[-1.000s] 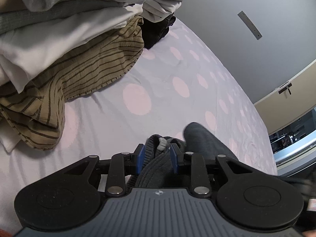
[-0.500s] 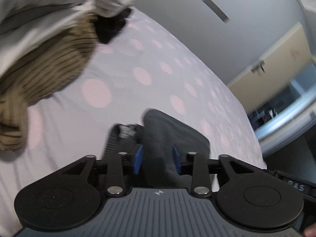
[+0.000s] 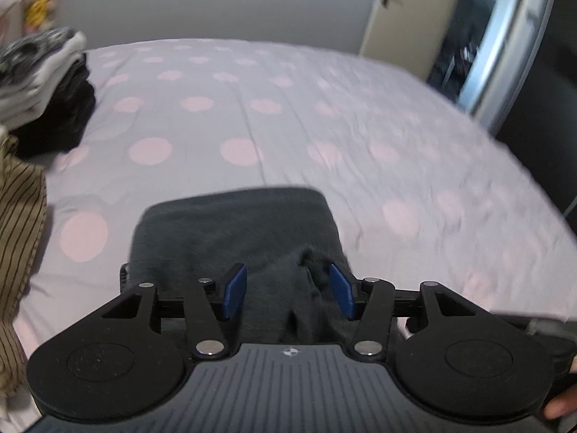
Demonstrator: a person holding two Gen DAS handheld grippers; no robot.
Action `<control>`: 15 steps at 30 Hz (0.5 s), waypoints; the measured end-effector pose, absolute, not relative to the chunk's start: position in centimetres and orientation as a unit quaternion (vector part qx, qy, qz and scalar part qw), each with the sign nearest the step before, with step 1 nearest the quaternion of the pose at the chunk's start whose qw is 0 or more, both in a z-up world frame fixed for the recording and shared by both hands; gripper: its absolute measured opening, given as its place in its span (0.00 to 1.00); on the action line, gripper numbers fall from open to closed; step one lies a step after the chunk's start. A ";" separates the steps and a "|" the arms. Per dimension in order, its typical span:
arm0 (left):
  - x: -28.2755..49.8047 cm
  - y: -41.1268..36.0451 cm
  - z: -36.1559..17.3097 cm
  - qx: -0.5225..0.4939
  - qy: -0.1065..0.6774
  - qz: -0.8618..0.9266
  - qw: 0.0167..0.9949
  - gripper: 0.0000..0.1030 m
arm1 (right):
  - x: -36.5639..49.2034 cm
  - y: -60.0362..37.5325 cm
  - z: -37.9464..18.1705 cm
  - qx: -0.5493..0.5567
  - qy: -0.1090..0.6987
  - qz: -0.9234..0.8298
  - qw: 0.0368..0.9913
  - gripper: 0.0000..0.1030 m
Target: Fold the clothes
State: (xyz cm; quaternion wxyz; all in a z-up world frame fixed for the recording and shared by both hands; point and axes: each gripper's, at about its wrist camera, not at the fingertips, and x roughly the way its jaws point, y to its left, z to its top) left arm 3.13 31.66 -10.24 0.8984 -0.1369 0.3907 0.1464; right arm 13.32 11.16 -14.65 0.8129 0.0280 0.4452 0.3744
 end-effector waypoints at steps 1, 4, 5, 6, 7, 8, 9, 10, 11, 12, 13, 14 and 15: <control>3.3 31.4 -10.6 -0.123 0.405 0.154 0.893 0.37 | 13.4 11.0 -15.0 0.031 0.446 0.376 0.811 0.35; 3.0 31.2 -11.2 -0.097 0.436 0.163 0.880 0.11 | 13.8 10.2 -15.6 0.048 0.452 0.379 0.806 0.35; 2.4 31.3 -11.0 -0.089 0.444 0.159 0.877 0.11 | 14.0 9.9 -15.7 0.057 0.453 0.382 0.804 0.35; 1.8 31.3 -10.7 -0.081 0.453 0.155 0.874 0.10 | 14.1 9.7 -15.7 0.064 0.453 0.384 0.802 0.35; 1.2 31.4 -10.5 -0.072 0.461 0.151 0.872 0.10 | 14.2 9.4 -15.8 0.071 0.453 0.386 0.800 0.35; 0.6 31.4 -10.2 -0.064 0.469 0.147 0.869 0.10 | 14.3 9.1 -15.8 0.078 0.453 0.389 0.798 0.35; 0.0 31.5 -10.0 -0.056 0.477 0.143 0.865 0.10 | 14.3 8.9 -15.7 0.083 0.453 0.392 0.797 0.35; -0.5 31.5 -9.8 -0.047 0.485 0.139 0.862 0.10 | 14.2 8.7 -15.6 0.088 0.452 0.395 0.795 0.35; -1.2 31.6 -9.7 -0.039 0.495 0.134 0.858 0.09 | 14.2 8.5 -15.6 0.094 0.451 0.398 0.793 0.35; -1.8 31.5 -9.9 -0.032 0.509 0.131 0.850 0.09 | 14.1 8.4 -15.4 0.099 0.449 0.401 0.792 0.35; -2.3 31.5 -10.2 -0.024 0.523 0.131 0.842 0.09 | 14.0 8.3 -15.3 0.104 0.446 0.405 0.792 0.35; -2.7 31.6 -10.6 -0.018 0.535 0.132 0.834 0.09 | 13.9 8.2 -15.1 0.107 0.442 0.410 0.790 0.35; -3.0 31.8 -11.1 -0.015 0.547 0.134 0.826 0.09 | 13.8 8.2 -14.9 0.110 0.439 0.416 0.788 0.35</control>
